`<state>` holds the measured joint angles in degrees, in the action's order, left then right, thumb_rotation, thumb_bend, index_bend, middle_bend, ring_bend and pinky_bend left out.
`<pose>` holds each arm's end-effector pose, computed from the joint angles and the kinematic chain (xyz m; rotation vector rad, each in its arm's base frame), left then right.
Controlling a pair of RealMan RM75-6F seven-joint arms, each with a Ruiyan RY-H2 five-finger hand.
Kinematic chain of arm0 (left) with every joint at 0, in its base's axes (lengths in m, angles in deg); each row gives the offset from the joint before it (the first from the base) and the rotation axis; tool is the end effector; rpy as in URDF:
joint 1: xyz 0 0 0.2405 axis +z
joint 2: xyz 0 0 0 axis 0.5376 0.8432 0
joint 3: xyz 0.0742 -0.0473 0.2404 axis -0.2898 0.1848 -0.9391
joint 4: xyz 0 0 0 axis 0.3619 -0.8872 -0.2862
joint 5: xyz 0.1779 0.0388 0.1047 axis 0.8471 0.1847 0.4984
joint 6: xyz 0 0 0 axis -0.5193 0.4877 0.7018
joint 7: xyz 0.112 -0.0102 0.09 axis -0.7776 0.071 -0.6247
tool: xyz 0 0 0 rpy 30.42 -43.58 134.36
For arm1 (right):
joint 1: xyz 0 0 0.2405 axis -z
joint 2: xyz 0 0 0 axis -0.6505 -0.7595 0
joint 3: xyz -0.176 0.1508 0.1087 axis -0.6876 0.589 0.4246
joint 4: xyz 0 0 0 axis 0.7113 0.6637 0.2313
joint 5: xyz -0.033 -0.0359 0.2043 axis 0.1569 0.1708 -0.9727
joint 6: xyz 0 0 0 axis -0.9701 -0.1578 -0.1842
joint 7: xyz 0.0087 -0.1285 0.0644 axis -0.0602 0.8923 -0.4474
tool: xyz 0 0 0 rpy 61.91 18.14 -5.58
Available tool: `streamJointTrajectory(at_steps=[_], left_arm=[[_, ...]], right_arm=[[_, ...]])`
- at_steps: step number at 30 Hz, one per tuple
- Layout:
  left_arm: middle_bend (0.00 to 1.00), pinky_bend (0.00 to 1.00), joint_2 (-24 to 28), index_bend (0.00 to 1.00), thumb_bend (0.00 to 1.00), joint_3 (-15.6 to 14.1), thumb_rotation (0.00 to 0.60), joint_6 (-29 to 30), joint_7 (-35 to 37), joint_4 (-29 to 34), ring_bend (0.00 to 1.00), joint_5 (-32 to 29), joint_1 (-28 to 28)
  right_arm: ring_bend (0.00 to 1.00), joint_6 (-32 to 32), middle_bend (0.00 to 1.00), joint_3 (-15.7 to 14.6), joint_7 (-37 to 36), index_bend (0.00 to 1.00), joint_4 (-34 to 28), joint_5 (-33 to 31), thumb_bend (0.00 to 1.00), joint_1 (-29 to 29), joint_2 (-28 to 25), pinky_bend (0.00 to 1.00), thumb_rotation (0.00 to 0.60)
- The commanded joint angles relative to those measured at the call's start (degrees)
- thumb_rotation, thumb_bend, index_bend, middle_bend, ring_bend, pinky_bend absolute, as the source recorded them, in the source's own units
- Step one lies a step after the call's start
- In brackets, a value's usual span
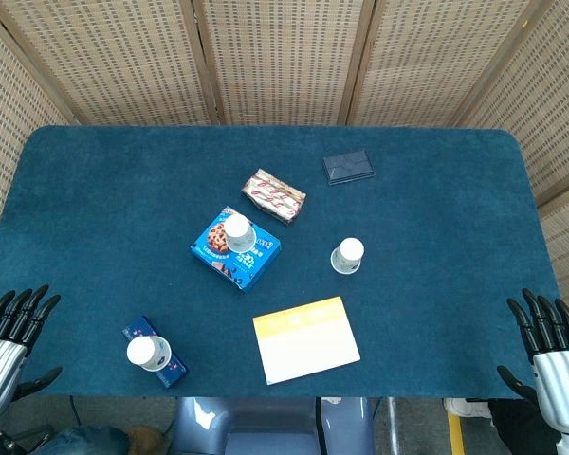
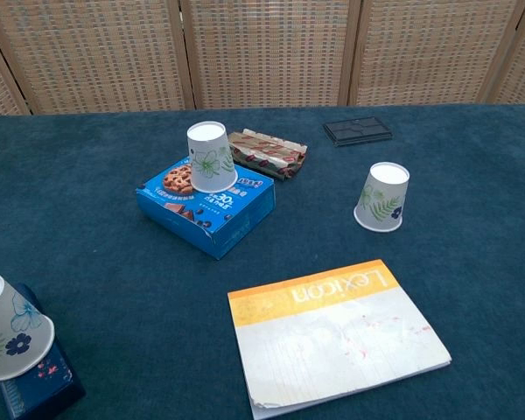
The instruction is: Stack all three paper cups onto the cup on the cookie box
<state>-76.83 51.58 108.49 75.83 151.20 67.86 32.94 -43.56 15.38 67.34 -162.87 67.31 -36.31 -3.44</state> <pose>-0.2593 0.1220 0.1668 -1.6007 -0.7524 -0.8962 -0.2772 -0.1217 0.1780 1.4154 -0.6764 0.9543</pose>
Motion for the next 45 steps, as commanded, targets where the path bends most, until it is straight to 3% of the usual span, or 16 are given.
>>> streamJointTrajectory(at_steps=[1, 10, 16, 22, 26, 31, 39, 45], left_arm=[[0.0, 0.0, 0.16, 0.0, 0.0, -0.06, 0.6, -0.22, 0.15, 0.0, 0.0, 0.05, -0.09], [0.0, 0.0, 0.37, 0.0, 0.0, -1.18, 0.6, -4.74, 1.88, -1.22, 0.0, 3.29, -2.97], [0.0, 0.01, -1.94, 0.0, 0.0, -0.01, 0.6, -15.05, 3.34, -5.9, 0.0, 8.61, -12.11], [0.0, 0.16, -3.77, 0.01, 0.0, 0.24, 0.6, -21.75, 4.56, -8.61, 0.01, 11.2, -18.61], [0.01, 0.22, -3.9, 0.08, 0.0, -0.62, 0.6, -23.47, 7.97, -9.21, 0.07, 11.8, -21.01], [0.11, 0.27, -3.96, 0.19, 0.0, -1.58, 0.6, -23.69, 10.72, -10.09, 0.16, 12.38, -22.6], [0.25, 0.34, -4.49, 0.35, 0.0, -1.92, 0.6, -27.49, 8.53, -10.01, 0.28, 9.34, -24.12], [0.39, 0.44, -6.13, 0.52, 0.01, -2.0, 0.6, -26.43, 9.62, -11.47, 0.41, 8.4, -24.45]], right_arm=[[0.0, 0.08, 0.0, 0.01, 0.07, 0.0, -0.02, -0.06, 0.0, -0.02, 0.02, 0.0, 0.6], [0.0, -0.11, 0.0, 0.02, -0.11, 0.0, -0.32, -0.01, 0.0, 0.05, -0.19, 0.0, 0.6], [0.0, 0.65, 0.0, 0.28, -0.35, 0.0, -0.39, -0.97, 0.0, -0.23, -0.4, 0.0, 0.6], [0.0, 0.87, 0.0, 0.49, -0.2, 0.0, -0.58, -1.58, 0.0, -0.28, -0.4, 0.0, 0.6], [0.0, 0.8, 0.0, 0.62, -0.44, 0.0, -0.6, -1.84, 0.0, -0.27, -0.51, 0.0, 0.6], [0.0, 0.64, 0.0, 0.66, -0.76, 0.0, -0.6, -1.85, 0.0, -0.24, -0.65, 0.0, 0.6], [0.0, 0.48, 0.0, 0.58, -1.09, 0.0, -0.56, -1.74, 0.0, -0.16, -0.7, 0.0, 0.6], [0.0, 0.68, 0.0, 0.6, -1.11, 0.0, -0.62, -1.87, 0.0, -0.24, -0.67, 0.0, 0.6]])
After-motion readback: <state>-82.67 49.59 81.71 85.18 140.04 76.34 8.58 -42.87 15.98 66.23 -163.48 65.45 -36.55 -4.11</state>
